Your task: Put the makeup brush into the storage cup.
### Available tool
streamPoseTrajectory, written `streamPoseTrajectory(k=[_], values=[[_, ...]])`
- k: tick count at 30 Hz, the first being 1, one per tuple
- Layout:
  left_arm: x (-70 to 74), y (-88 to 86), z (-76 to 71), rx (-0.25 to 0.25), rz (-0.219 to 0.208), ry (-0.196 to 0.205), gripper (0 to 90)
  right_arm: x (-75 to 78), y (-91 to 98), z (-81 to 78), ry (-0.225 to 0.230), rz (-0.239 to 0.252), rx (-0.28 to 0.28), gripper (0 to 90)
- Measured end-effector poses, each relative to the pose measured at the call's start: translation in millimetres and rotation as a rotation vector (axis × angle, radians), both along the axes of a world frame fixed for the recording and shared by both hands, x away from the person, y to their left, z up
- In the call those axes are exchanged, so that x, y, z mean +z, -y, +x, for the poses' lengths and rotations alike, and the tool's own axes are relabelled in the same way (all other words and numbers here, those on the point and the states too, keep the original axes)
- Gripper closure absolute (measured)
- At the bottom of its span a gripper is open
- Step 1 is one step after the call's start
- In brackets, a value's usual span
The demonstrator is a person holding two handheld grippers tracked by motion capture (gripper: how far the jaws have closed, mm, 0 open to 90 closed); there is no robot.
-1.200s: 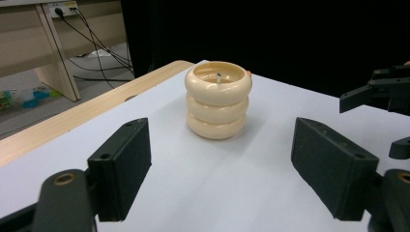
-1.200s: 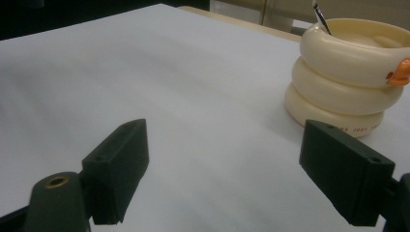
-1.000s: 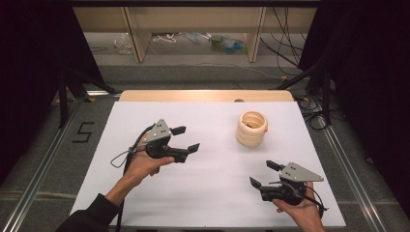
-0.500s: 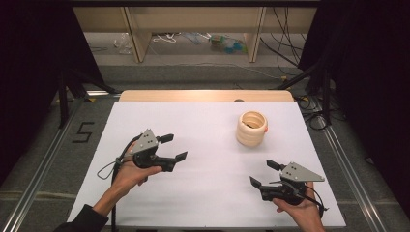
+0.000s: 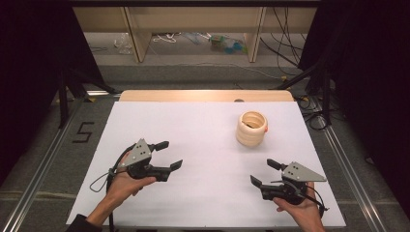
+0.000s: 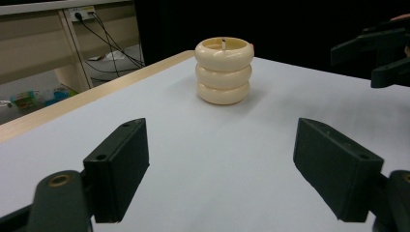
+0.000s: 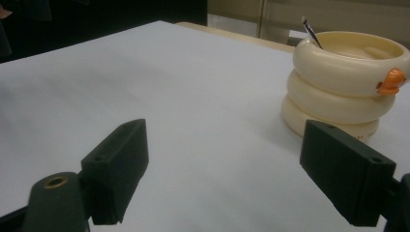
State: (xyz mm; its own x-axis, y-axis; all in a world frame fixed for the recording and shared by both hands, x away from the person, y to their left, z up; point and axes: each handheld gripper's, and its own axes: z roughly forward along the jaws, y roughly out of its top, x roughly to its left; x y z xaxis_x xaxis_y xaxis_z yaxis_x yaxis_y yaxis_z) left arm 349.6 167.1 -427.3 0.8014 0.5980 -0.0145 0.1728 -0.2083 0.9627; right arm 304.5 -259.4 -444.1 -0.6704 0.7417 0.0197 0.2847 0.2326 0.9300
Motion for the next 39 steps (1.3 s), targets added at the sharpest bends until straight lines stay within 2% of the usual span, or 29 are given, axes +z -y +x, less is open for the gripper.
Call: streamPoseTrajectory(k=[5,9,10,11,12,15,16,17,18,20,22,23,25,27,30,31,32,35,39], values=[[-5.4,-5.8,-5.4,0.010,0.000,-0.007,20.4,0.1,-0.3,-0.6,-0.010,0.022,-0.006,18.5],[-9.4,-10.7,-11.0,0.014,0.013,-0.006,20.5,0.1,-0.5,-0.6,-0.009,0.020,-0.006,18.5],[-10.0,-11.4,-11.8,0.016,0.015,0.003,20.5,0.3,0.2,0.2,0.010,0.012,-0.002,18.5],[-10.9,-12.6,-13.3,0.016,0.018,0.006,20.5,0.7,0.0,-0.8,-0.009,0.011,0.000,18.5],[-11.8,-13.6,-14.9,0.017,0.017,0.004,20.5,0.7,0.2,-0.1,0.005,0.009,0.001,18.5],[-13.6,-16.6,-18.4,0.022,0.020,0.005,20.5,1.0,-0.2,-0.5,0.008,0.012,0.004,18.5],[-14.6,-17.2,-19.8,0.029,0.012,0.005,20.5,1.3,-0.6,-1.2,-0.003,0.014,0.006,18.5],[-14.9,-17.7,-20.4,0.031,0.014,0.007,20.5,0.8,-1.3,-0.3,0.004,0.026,0.015,18.5],[-15.8,-18.2,-21.4,0.035,0.016,0.005,20.6,1.6,-1.0,-1.5,-0.008,0.015,0.003,18.5],[-17.4,-18.7,-23.6,0.037,0.020,0.001,20.6,0.5,-1.8,0.1,0.016,0.020,0.006,18.5],[-17.4,-19.5,-24.7,0.036,0.020,0.004,20.6,0.2,-2.4,0.4,0.022,0.026,0.010,18.5],[-17.3,-20.0,-25.2,0.038,0.016,0.003,20.6,1.2,-2.2,-1.0,-0.001,0.019,0.007,18.5],[-17.4,-21.0,-26.0,0.047,0.013,0.005,20.6,1.7,-1.7,-1.4,-0.004,0.013,0.007,18.5],[-18.4,-20.5,-27.8,0.048,0.005,-0.004,20.6,1.5,-1.7,-0.9,0.011,0.014,0.013,18.5],[-17.2,-20.9,-30.3,0.045,0.006,0.002,20.5,1.2,-2.2,-0.6,0.011,0.015,0.013,18.5],[-16.9,-21.4,-30.9,0.042,0.000,0.000,20.4,1.3,-2.2,-1.5,-0.002,0.012,0.010,18.5],[-16.8,-22.3,-31.4,0.047,0.002,0.004,20.4,0.9,-2.5,-0.6,0.012,0.013,0.011,18.5],[-19.1,-23.0,-31.7,0.048,-0.007,-0.008,19.9,1.3,-2.8,-1.3,0.003,0.016,0.006,18.5],[-19.5,-23.3,-33.2,0.051,0.006,-0.007,19.0,1.5,-2.2,-1.2,0.000,0.014,0.009,18.5]])
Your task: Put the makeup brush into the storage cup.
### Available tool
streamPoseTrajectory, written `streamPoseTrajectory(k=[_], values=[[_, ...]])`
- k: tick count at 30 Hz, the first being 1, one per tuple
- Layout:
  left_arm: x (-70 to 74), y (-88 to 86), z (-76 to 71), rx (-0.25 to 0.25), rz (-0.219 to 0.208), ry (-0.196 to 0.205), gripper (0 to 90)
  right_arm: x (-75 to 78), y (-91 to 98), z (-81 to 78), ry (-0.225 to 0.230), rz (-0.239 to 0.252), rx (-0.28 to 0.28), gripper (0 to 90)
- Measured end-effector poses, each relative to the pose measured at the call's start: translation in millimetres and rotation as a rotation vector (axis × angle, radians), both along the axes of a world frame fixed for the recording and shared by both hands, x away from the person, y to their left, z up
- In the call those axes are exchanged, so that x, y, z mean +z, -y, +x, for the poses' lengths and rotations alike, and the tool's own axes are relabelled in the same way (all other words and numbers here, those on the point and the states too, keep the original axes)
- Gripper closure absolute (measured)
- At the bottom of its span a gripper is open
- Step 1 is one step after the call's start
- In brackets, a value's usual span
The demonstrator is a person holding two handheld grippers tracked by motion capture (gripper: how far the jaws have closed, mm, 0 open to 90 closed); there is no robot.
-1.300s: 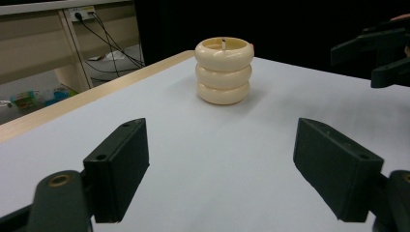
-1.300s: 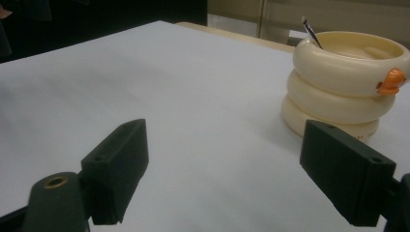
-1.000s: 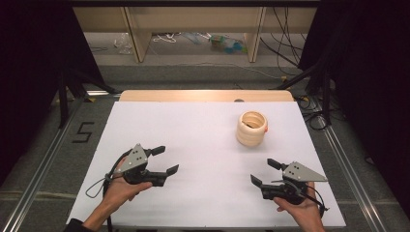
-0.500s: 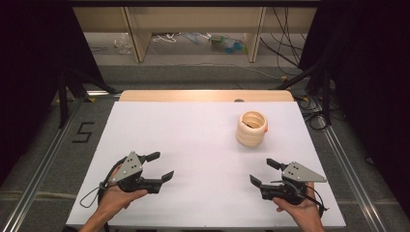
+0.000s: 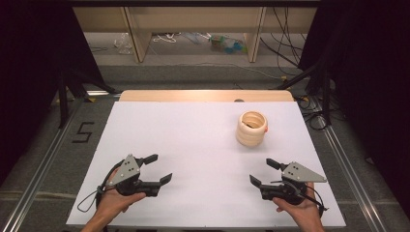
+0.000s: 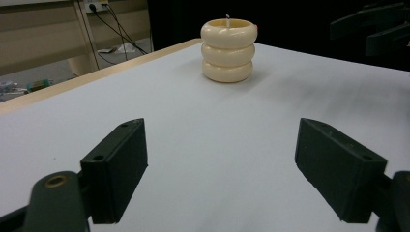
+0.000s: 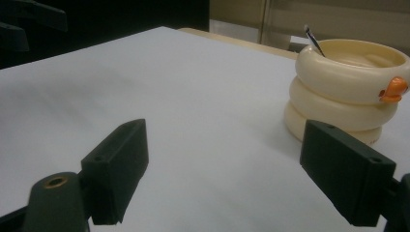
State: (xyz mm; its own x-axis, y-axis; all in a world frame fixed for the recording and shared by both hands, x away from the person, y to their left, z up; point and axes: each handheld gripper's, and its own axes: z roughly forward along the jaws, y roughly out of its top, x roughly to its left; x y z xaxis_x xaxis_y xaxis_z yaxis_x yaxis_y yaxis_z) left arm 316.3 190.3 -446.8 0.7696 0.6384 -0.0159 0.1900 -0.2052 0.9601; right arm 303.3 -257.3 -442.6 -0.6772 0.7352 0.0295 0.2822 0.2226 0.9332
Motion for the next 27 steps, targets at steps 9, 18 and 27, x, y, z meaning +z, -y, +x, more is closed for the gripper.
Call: streamPoseTrajectory(k=[9,18,27], values=[[-0.8,-0.2,-0.9,0.011,-0.005,-0.005,17.4,-0.7,-1.1,0.1,0.001,0.006,0.000,18.5],[-1.2,-0.3,-0.4,0.010,-0.017,-0.007,16.9,-0.7,-1.0,0.7,0.011,-0.001,0.003,18.5],[-1.2,-0.5,-0.5,0.011,-0.019,-0.005,16.9,-0.6,-1.3,0.8,0.007,0.000,0.006,18.5]])
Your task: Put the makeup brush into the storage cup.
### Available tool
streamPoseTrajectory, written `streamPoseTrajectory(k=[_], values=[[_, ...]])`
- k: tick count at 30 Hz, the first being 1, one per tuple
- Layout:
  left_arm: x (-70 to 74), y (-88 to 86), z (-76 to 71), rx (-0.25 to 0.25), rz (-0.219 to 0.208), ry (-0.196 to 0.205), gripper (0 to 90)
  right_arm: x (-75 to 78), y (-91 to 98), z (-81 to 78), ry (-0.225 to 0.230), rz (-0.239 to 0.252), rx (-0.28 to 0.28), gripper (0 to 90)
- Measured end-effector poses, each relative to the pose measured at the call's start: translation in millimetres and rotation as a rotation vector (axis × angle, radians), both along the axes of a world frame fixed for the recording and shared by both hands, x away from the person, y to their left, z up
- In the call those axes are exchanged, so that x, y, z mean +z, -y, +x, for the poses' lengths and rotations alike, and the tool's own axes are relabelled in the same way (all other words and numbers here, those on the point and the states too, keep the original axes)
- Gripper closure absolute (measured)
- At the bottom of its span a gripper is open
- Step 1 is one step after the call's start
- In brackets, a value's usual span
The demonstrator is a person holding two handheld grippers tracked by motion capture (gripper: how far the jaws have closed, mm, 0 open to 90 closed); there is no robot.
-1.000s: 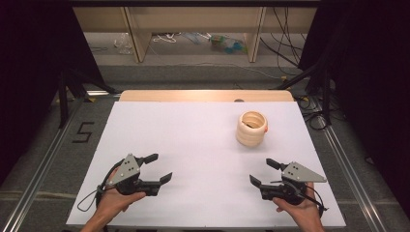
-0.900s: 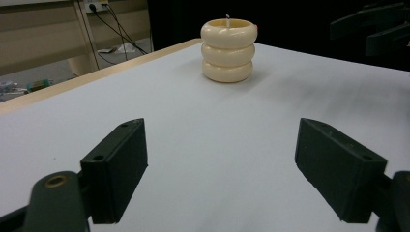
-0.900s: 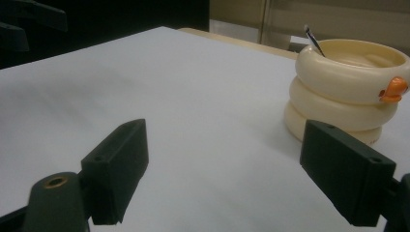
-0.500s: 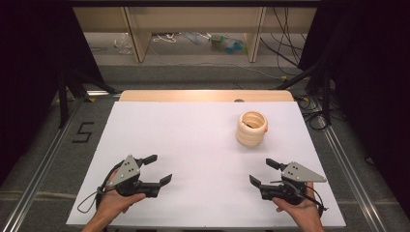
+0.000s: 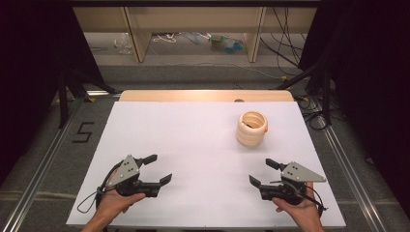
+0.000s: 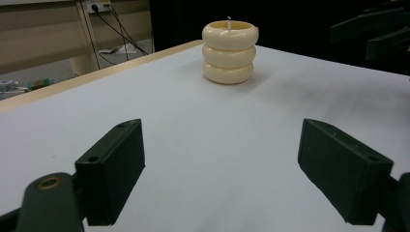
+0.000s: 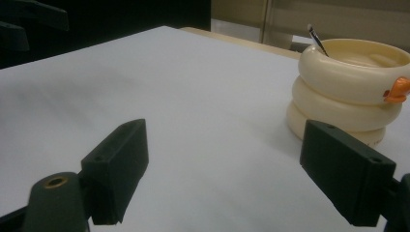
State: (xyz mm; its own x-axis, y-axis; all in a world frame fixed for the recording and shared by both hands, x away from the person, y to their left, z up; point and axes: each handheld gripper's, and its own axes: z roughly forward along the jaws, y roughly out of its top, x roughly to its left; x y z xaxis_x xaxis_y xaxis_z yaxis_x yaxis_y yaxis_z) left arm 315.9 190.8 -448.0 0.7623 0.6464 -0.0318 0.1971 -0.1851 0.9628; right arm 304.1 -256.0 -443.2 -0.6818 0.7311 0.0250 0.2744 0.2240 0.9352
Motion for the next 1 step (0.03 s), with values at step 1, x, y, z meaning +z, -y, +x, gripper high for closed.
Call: streamPoseTrajectory(k=[1], values=[[0.1,0.0,0.1,0.000,0.000,0.000,16.9,-0.3,0.0,0.0,-0.003,0.000,0.000,18.5]])
